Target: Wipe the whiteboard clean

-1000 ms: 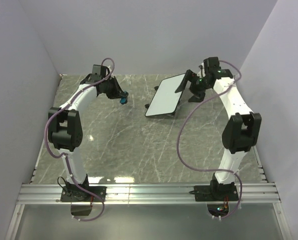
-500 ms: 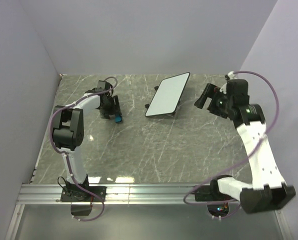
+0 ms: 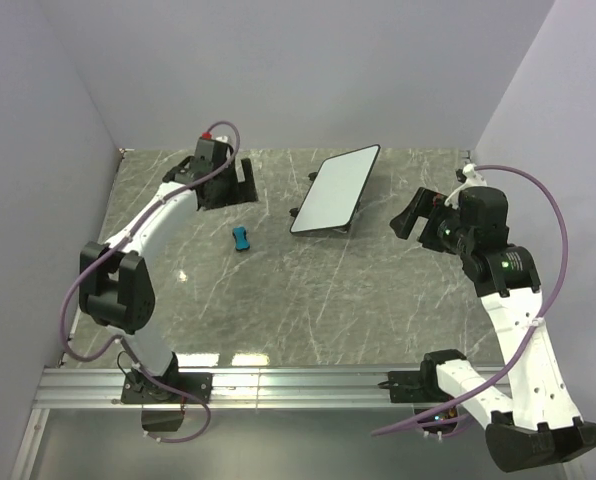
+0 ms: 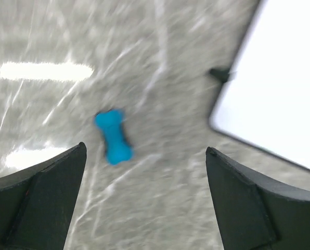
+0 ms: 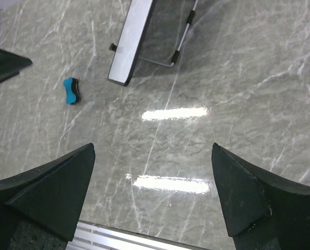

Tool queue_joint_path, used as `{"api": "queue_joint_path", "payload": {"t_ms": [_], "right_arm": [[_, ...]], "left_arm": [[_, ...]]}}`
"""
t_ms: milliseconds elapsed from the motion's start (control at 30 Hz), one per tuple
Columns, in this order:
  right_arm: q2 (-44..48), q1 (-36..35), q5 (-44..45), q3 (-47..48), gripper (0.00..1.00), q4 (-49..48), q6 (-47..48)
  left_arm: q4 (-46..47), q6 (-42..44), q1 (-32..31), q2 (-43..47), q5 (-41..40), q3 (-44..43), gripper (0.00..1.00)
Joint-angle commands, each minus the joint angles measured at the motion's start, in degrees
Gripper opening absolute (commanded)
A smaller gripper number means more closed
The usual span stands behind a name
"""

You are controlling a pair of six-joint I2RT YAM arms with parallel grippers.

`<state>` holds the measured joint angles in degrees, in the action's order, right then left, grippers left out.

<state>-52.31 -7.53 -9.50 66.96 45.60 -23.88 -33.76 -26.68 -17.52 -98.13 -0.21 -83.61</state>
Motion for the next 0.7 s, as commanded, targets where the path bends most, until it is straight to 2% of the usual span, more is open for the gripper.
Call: {"api": "queue_joint_path", "payload": {"t_ms": [0,33,133,333,667], "right_arm": [[1.6,-1.1,-1.0,1.9,1.00,-2.8,0.7],[1.4,-1.4,-1.1,2.9,1.00,-2.7,-0.1],[1.1,-3.1,-1.7,4.5,1.00,-3.4,-0.4],[-0.5,-5.0,-2.4,5.6,1.00,-4.5,-0.1],[3.4,-5.8,-3.1,2.8,1.00,-5.4,-0.1]], "left_arm": [[-2.5,-1.4,0.1,2.2,5.0,-2.8,0.99],[-1.6,-2.0,-0.2,5.0,7.5,-1.8,0.99],[-0.3,-3.7,-0.7,9.2,8.0,-2.6,0.99],[-5.5,-2.8,-0.8,10.5,6.8,-9.3,0.99],[-6.0,-3.4,-1.3,16.2,9.6,-8.9,0.99]]}}
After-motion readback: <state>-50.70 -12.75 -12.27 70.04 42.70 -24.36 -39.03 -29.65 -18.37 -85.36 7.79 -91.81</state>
